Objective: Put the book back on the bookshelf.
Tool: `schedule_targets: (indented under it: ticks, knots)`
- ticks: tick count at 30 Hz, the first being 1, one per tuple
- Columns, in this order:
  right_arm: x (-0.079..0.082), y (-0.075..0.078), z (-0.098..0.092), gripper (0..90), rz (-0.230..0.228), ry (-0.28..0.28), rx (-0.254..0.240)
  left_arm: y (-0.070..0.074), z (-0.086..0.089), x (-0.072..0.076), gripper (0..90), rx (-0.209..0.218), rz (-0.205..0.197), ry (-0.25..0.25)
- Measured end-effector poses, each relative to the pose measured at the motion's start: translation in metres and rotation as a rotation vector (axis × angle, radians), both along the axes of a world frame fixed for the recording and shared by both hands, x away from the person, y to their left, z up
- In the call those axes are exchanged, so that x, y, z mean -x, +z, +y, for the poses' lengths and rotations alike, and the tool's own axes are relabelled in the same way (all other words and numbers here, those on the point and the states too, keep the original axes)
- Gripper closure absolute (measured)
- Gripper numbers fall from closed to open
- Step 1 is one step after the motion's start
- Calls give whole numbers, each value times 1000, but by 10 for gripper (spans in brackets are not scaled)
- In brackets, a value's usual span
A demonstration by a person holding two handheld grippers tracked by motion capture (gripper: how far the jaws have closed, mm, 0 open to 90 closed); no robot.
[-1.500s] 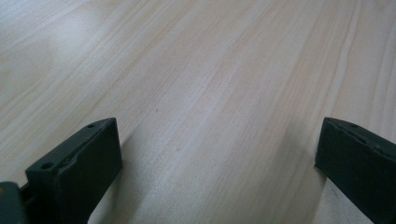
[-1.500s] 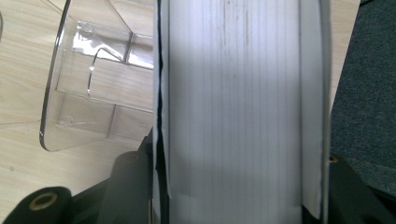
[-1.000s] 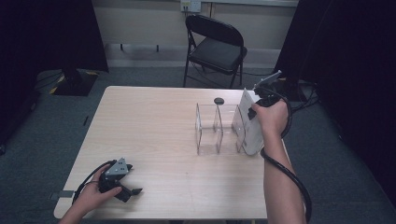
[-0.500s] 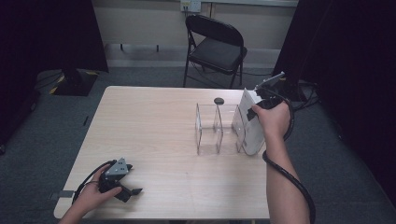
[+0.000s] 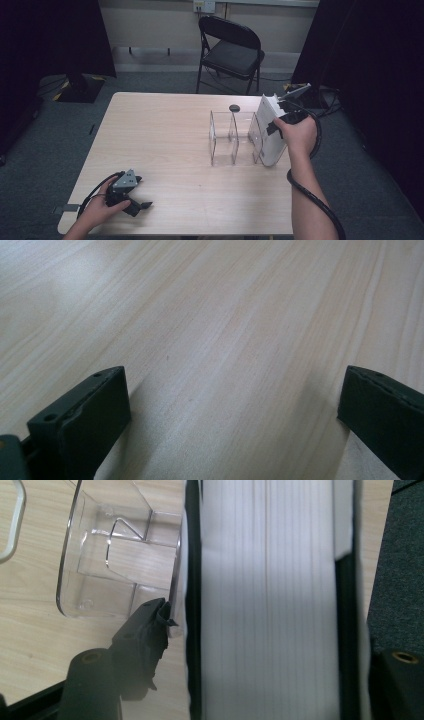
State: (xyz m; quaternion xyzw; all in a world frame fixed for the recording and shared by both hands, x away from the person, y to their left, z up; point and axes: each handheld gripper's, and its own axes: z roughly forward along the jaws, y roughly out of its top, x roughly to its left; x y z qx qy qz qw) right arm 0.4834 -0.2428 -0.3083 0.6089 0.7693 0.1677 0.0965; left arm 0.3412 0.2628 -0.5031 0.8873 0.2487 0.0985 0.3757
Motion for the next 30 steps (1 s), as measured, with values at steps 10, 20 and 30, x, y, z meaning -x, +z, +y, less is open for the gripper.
schedule_targets:
  ticks: [10, 20, 30]
  knots:
    - [20, -1, -15, 246, -5, 7, -6, 0, 0, 0, 0, -1, -2, 5]
    - [33, -10, -15, 202, -1, 23, -14, 0, 0, 0, 0, -1, -2, 5]
    - [41, -16, -13, 162, -27, 67, -26, 0, 0, 0, 0, 2, -5, 7]
